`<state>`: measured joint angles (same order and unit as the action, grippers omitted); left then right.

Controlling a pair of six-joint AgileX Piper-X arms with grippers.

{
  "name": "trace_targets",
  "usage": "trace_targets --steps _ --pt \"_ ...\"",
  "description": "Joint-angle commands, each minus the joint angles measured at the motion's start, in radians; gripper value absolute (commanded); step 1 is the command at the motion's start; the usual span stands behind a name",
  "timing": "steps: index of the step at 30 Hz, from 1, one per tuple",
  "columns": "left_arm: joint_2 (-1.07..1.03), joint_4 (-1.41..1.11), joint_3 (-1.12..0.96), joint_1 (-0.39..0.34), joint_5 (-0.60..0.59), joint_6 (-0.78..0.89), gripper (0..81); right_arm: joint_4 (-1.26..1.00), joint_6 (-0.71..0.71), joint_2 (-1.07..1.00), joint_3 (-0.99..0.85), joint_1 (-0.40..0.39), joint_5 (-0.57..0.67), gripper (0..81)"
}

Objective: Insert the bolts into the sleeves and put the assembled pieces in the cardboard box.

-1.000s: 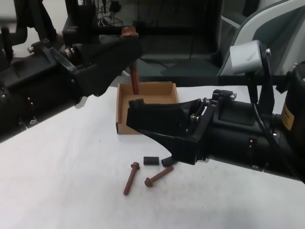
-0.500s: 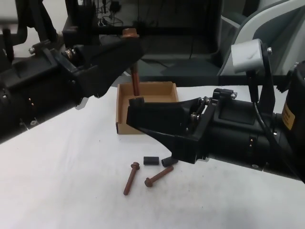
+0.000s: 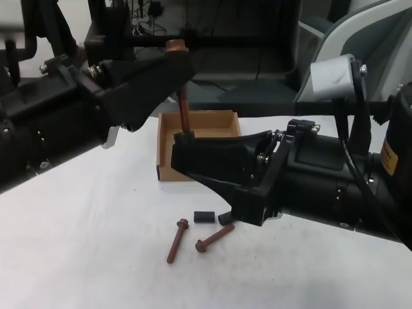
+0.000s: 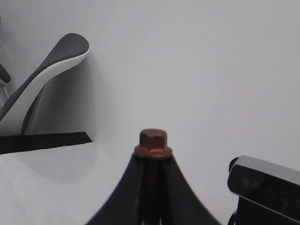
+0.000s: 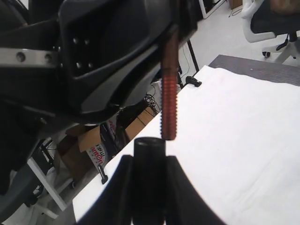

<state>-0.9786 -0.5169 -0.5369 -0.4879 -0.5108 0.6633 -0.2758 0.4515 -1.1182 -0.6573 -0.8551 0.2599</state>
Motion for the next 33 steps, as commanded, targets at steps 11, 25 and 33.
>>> trace_targets --steps 11,25,33 --pt "0.04 0.303 -0.121 0.001 -0.007 -0.2 1.7 0.017 -0.016 0.002 -0.006 -0.001 -0.013 0.4" --pt "0.04 0.24 -0.124 0.001 -0.007 -0.082 1.7 0.017 -0.016 0.002 -0.006 -0.001 -0.039 0.4" --pt "0.04 0.236 -0.124 0.001 -0.007 -0.057 1.7 -0.014 -0.016 0.002 -0.006 -0.001 -0.063 0.4"
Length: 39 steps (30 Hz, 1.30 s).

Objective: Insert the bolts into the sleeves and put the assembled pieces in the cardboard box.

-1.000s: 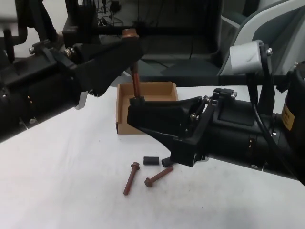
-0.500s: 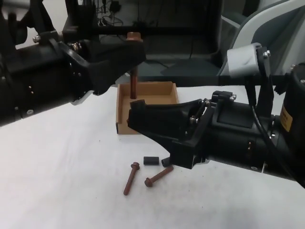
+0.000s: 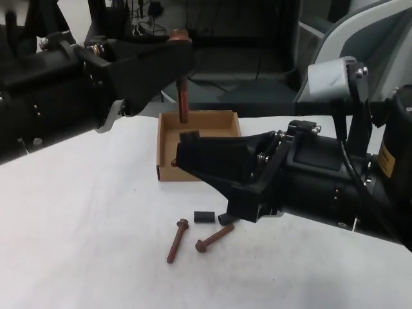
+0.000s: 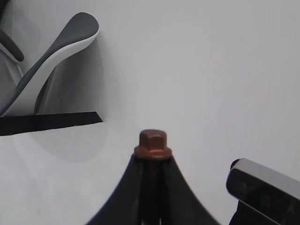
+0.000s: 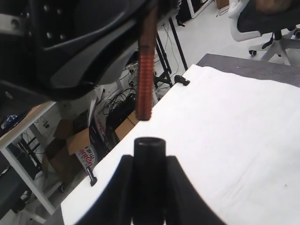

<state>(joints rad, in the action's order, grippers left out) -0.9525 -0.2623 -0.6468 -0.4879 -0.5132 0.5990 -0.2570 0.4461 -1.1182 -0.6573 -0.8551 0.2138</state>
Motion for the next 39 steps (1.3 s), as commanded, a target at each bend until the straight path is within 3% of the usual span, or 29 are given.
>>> trace_targets --steps 1,39 --pt "0.014 -0.015 -0.015 0.001 -0.004 0.007 1.7 -0.04 -0.011 0.002 -0.006 -0.001 -0.017 0.4" --pt "0.014 -0.012 -0.015 -0.001 -0.004 0.033 1.7 -0.114 -0.027 0.002 -0.006 -0.003 0.017 0.4"
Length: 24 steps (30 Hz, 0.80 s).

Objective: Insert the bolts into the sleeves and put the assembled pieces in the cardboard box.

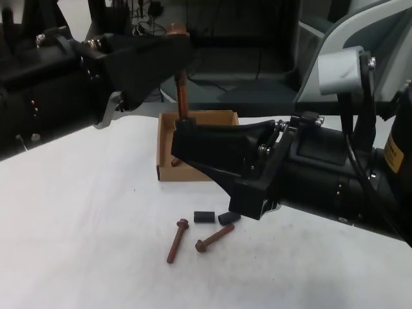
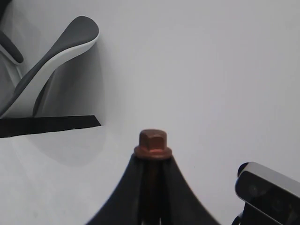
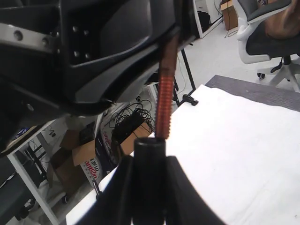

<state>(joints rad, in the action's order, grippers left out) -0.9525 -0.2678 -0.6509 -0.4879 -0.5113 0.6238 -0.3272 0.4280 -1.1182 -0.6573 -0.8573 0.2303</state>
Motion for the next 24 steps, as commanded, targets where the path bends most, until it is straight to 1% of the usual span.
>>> trace_targets --steps 1,11,17,24 --pt "0.014 -0.006 -0.01 -0.001 -0.005 0.009 1.7 -0.054 -0.009 0.002 -0.006 -0.001 0.001 0.4" --pt "0.014 0.002 -0.01 -0.001 -0.005 0.053 1.7 -0.052 -0.03 0.002 -0.018 0.001 -0.001 0.4" --pt "0.014 0.018 -0.01 -0.001 -0.015 0.052 1.7 -0.052 -0.047 0.002 -0.018 0.001 -0.007 0.4" --pt "0.025 0.092 -0.009 -0.001 -0.037 -0.049 1.7 -0.052 -0.047 0.002 -0.021 0.001 -0.007 0.4"
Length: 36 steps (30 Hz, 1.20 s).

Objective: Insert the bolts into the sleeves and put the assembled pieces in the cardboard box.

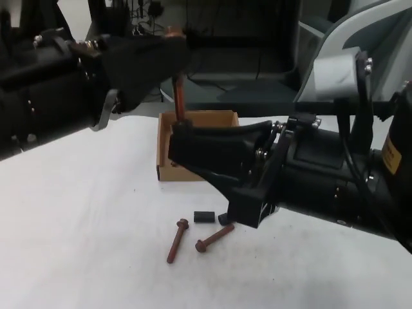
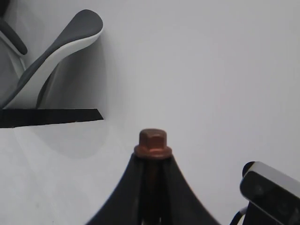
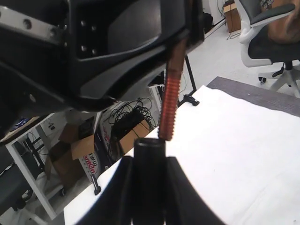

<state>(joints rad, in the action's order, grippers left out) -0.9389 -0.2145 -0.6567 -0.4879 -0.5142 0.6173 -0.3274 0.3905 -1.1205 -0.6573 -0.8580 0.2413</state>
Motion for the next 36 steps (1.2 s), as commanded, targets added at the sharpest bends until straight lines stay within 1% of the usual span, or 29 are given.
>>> trace_targets --steps 1,4,8,12,21,26,36 --pt "0.014 0.039 -0.003 -0.001 -0.034 -0.05 1.7 -0.052 -0.009 0.005 -0.021 0.002 -0.018 0.4" --pt "0.022 0.047 -0.003 -0.001 -0.034 -0.05 1.7 -0.052 -0.009 0.005 -0.02 0.002 -0.021 0.4" --pt "0.029 0.055 -0.003 -0.003 -0.034 -0.05 1.7 -0.052 -0.009 0.005 -0.02 0.002 -0.057 0.4" --pt "0.035 0.053 -0.003 -0.003 -0.026 -0.034 1.7 -0.044 -0.009 0.005 -0.02 0.002 -0.057 0.4" --pt "0.037 0.048 -0.003 -0.003 -0.026 -0.011 1.7 -0.01 -0.009 0.005 -0.02 0.002 -0.041 0.4" --pt "0.037 -0.006 -0.003 -0.003 -0.026 -0.011 1.7 -0.01 -0.009 0.005 -0.02 0.002 -0.031 0.4" --pt "0.037 -0.008 -0.003 -0.003 -0.026 0.011 1.7 -0.033 0.004 0.005 -0.02 0.002 -0.01 0.4"
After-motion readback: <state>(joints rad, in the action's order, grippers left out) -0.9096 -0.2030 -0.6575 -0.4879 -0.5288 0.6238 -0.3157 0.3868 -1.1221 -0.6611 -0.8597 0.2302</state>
